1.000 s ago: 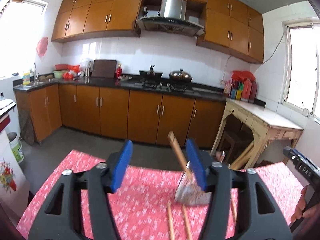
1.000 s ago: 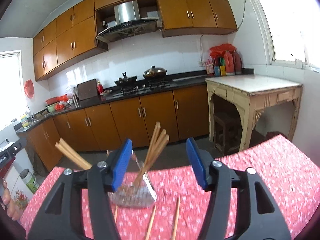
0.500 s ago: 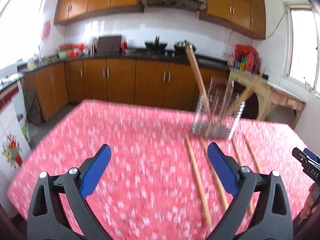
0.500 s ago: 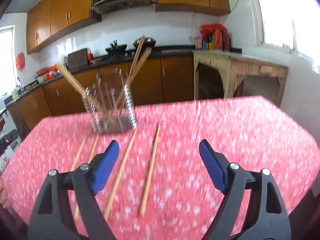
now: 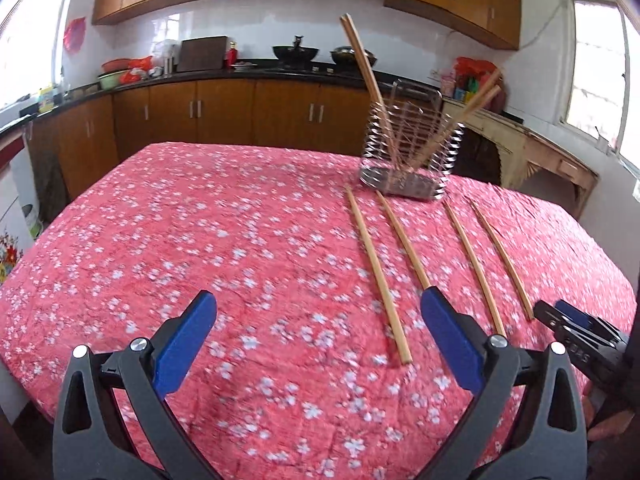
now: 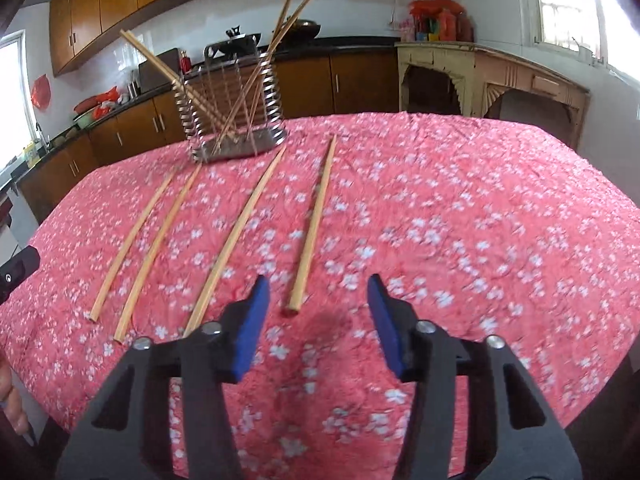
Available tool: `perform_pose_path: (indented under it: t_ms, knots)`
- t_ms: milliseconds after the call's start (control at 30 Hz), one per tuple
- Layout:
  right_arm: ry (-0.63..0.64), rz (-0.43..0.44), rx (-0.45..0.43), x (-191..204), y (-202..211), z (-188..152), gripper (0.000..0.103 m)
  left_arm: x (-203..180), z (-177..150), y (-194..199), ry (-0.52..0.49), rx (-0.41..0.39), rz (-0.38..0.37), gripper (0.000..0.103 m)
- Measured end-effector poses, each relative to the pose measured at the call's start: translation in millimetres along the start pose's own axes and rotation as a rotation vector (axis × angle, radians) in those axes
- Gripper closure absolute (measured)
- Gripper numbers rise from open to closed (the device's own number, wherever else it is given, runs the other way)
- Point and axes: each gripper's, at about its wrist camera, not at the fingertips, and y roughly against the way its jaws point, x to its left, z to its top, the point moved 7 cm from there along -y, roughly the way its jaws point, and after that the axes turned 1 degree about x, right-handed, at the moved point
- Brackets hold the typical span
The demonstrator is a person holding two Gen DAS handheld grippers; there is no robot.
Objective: Organize utensils
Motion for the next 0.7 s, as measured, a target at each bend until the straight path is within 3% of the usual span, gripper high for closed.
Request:
perform_pose_path:
  t_ms: [367, 467, 700]
  knots:
    - [0.014, -0.062, 0.003, 6, -9, -2, 0.079, -20, -14, -9, -0.064, 0.019, 0.015, 0.003]
    - [0.038, -0.074, -0.013, 10, -9, -3, 0.093, -24, -16, -16, -0.069, 0.039, 0.015, 0.01]
    - [-0.076, -0.129, -0.03, -17, -6, -3, 0.096, -32, -24, -29, -0.078, 0.103, 0.017, 0.03]
